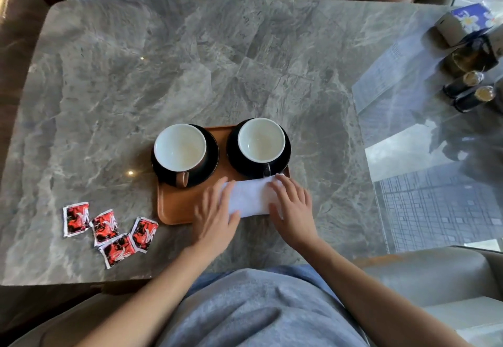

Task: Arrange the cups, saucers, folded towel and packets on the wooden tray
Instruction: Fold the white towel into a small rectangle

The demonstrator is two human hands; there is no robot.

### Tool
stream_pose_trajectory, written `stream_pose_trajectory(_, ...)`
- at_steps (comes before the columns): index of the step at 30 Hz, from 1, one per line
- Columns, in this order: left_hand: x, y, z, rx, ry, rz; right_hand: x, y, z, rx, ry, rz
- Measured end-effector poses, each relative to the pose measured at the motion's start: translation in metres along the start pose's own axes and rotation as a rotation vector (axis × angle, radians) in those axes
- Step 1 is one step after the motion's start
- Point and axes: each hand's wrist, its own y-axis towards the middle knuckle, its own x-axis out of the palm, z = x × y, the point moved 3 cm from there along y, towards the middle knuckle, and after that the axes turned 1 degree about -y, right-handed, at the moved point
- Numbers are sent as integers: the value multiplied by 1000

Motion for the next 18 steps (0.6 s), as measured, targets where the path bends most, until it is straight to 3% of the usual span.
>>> stream_pose_trajectory(2, 4, -4, 4, 177, 208, -38, 2, -1, 4, 6, -38, -18)
stream_pose_trajectory(4, 8, -5, 2, 233, 319, -72, 3, -2, 7, 20, -77, -47)
stream_pose_trajectory(10, 5, -1, -1, 261, 374, -83, 11, -6, 13, 18, -165, -151)
stream_pose_trajectory(18, 8, -5, -7, 218, 364, -113, 4, 10, 15, -6, -209, -148)
